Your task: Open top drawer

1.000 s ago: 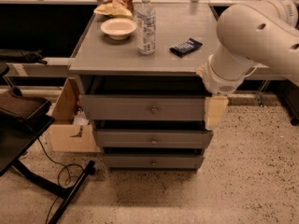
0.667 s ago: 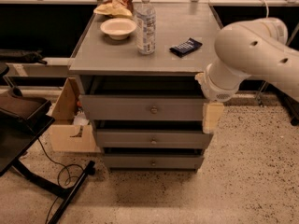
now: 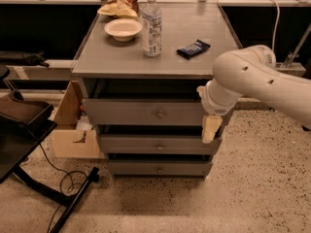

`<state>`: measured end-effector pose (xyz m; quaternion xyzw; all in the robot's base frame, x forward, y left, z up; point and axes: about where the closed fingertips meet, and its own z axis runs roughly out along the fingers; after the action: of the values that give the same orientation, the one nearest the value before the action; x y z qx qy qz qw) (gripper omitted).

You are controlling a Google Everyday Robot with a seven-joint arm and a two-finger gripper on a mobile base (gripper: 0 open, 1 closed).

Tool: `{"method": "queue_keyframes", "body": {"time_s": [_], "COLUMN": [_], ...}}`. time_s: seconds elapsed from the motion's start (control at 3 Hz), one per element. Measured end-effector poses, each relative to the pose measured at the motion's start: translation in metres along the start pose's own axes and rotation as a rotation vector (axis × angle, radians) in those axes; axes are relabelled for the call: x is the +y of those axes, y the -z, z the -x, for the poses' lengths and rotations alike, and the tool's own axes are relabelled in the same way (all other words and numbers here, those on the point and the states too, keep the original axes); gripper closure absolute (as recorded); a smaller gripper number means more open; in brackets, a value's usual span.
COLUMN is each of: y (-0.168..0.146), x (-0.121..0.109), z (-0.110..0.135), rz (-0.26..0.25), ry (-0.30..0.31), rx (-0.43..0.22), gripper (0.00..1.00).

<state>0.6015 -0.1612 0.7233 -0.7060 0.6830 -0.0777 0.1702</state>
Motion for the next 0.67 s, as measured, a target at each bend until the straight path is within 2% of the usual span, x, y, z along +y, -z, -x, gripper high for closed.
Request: {"method": "queue_keyframes", "body": {"time_s": [0.67], "y": [-0.06], "x": [-0.029], "z": [0.007], "rz": [0.041], "ry": [-0.025], "rx": [0.015], "gripper": [0.0]}}
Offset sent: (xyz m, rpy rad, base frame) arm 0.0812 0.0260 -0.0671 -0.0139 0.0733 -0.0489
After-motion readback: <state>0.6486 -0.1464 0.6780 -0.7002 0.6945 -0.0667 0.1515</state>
